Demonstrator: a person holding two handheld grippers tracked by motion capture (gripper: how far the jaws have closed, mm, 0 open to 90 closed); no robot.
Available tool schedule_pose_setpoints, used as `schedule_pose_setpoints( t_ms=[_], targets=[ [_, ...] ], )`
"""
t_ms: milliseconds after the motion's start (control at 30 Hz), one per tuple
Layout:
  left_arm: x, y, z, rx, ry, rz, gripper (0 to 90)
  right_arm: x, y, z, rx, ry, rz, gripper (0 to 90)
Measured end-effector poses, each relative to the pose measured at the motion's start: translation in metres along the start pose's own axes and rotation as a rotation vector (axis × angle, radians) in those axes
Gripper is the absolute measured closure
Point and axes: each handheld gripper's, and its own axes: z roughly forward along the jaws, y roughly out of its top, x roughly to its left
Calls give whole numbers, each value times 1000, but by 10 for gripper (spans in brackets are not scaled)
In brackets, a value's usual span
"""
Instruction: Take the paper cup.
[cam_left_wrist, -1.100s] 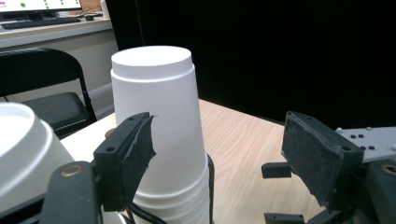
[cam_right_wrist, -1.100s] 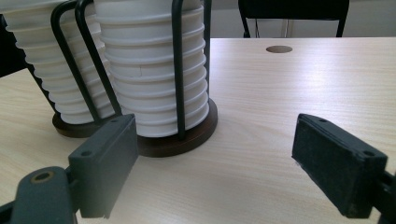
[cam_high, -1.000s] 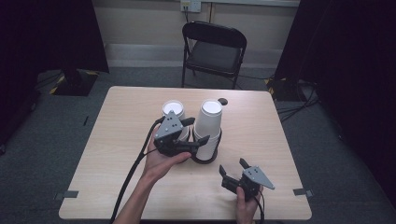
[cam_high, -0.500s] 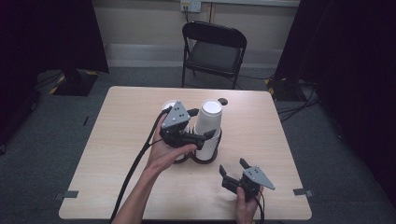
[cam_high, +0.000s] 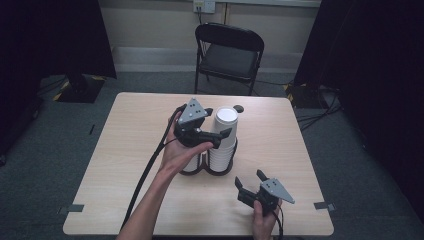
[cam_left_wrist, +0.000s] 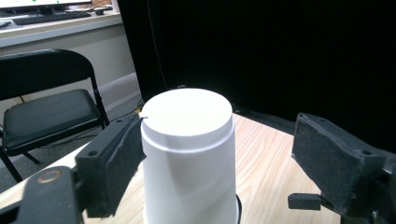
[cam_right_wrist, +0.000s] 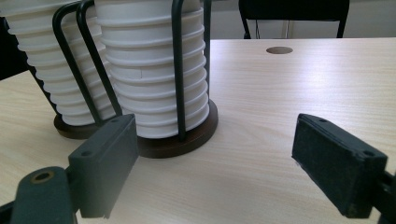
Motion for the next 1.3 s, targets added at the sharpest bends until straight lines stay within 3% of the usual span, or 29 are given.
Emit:
schedule_pose_setpoints(
  t_ms=[367,500,833,1133,1300],
  targets=[
    [2,10,22,84,22,31,165,0,0,0,0,2,3,138],
    [1,12,23,83,33,40,160,0,0,0,-1,5,3,138],
    [10,8,36,122,38,8,158,0,0,0,0,7,3,139],
    [8,3,49,184,44,34,157,0,0,0,-2,6,2,139],
    [10,1,53,184,62,19,160,0,0,0,-2,7,0,139]
  ],
)
